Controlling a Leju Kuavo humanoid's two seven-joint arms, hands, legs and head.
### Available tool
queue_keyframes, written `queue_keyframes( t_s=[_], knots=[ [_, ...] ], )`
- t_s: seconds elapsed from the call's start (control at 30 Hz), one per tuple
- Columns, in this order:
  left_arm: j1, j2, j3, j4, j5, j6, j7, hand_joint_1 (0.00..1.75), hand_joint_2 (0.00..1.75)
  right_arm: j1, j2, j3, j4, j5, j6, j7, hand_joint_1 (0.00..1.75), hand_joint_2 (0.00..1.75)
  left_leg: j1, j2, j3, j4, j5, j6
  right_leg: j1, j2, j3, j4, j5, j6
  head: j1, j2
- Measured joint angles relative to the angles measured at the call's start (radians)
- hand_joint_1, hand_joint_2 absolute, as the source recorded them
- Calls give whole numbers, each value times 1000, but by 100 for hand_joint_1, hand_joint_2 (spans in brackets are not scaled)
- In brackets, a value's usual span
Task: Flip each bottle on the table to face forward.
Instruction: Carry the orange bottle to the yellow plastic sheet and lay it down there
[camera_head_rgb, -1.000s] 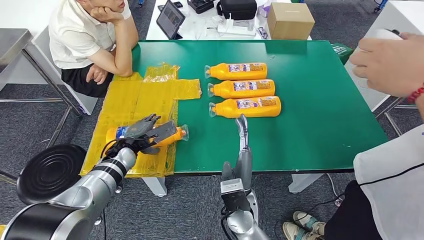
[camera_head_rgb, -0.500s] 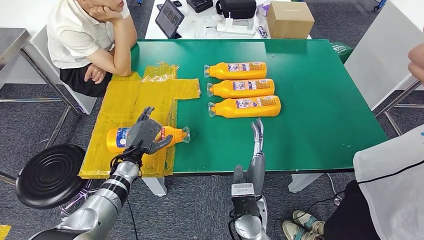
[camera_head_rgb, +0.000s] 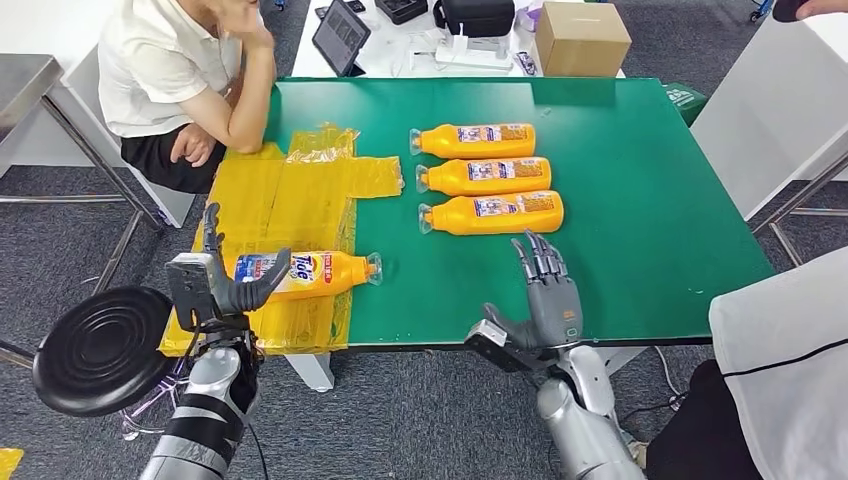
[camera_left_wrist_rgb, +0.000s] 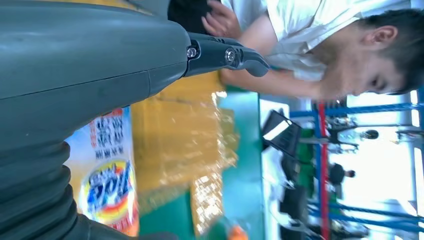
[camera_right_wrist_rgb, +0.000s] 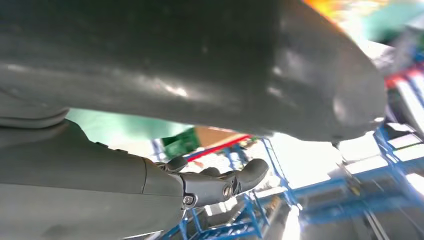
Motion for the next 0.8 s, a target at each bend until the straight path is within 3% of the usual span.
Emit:
queue_keyframes(
  t_s=[0.1, 0.23, 0.57, 0.8],
  knots=[
    [29, 1, -20, -57, 45, -16, 6, 0, 175, -49, -46, -11, 74, 60, 0, 69, 0, 0, 0, 0, 0, 0, 0, 0, 0, 0, 0, 0, 0, 0, 0, 0],
    [51, 1, -37, -103, 57, -17, 8, 0, 175, -87, -85, -21, 133, 67, -1, 78, 0, 175, 0, 0, -1, 0, 0, 0, 0, 0, -1, 0, 0, 0, 0, 0],
    [84, -4, -98, -148, 61, 30, -6, 0, 175, -195, -142, -15, 264, 145, -1, 181, 0, 175, 0, 0, -1, 0, 0, 1, 0, 0, -1, 0, 0, 0, 0, 0],
    [89, -8, -151, -149, 41, 56, -16, 0, 175, -273, -151, 29, 360, 216, 0, 256, 0, 175, 0, 0, -1, 0, 0, 1, 0, 0, -1, 0, 0, 0, 0, 0]
  ],
)
